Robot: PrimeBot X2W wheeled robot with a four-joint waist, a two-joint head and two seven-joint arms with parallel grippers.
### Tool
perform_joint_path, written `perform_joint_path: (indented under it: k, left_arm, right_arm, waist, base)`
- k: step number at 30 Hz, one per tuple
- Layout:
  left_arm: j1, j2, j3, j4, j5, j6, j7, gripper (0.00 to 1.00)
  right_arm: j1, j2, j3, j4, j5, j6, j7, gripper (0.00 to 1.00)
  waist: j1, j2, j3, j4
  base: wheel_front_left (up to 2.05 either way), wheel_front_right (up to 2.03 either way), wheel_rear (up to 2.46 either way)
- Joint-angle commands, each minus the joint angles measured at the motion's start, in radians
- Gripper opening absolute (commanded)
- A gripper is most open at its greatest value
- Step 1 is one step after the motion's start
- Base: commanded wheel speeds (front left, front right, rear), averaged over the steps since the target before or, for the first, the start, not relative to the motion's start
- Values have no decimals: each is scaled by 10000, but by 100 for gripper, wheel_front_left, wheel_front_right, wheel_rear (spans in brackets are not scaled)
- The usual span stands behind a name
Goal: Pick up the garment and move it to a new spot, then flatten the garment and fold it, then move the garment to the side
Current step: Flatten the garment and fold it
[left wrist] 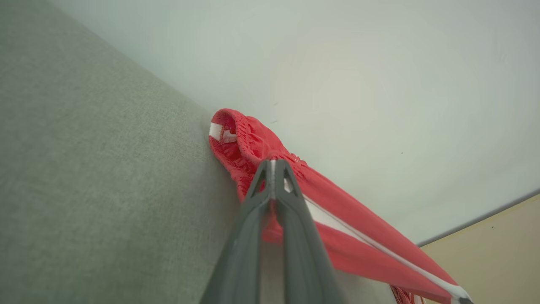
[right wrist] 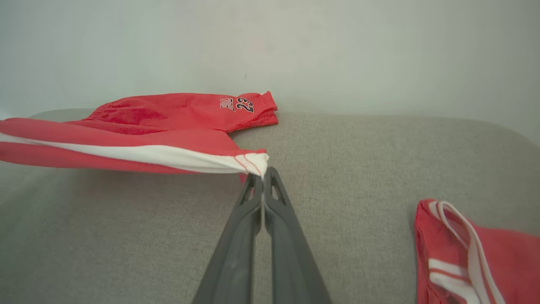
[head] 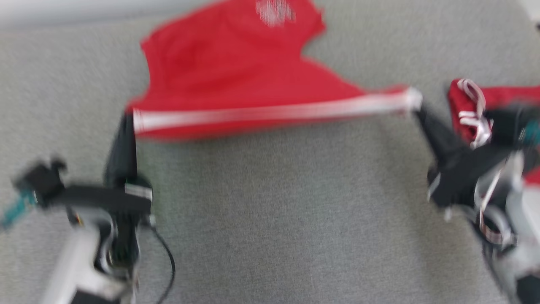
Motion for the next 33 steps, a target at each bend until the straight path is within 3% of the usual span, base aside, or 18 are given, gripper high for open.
perform_joint_path:
  k: [1, 12, 22, 27, 33]
  left_arm:
    - [308, 35, 123, 36, -238, 33, -76, 0]
    - [4260, 334, -552, -398, -82, 257, 11, 0]
    - [6309, 743, -1453, -1510, -89, 1222, 1527, 0]
    - [6663, 814, -1448, -2295, -157, 1515, 1657, 0]
    - [6258, 503, -1099, -2850, -532, 1579, 1450, 0]
  right_arm:
    - [281, -23, -120, -55, 23, -37, 79, 0]
    - [4870, 772, -1964, -2330, -367, -41, 3366, 0]
    - [7469, 1554, -2975, -4177, -1219, -38, 6580, 0]
    - [7563, 1809, -3131, -4822, -1428, -34, 6672, 0]
    - [6343, 1410, -2659, -4445, -1703, -34, 5786, 0]
  waist:
    - [3, 2, -1141, 71]
    - [3, 2, -2544, 62]
    - [3, 2, -3049, 226]
    - [3, 2, -3115, 289]
    - [3, 2, -3047, 307]
  base:
    - [0, 0, 0]
    - [0, 0, 0]
    - [0, 0, 0]
    - [0, 0, 0]
    - [0, 0, 0]
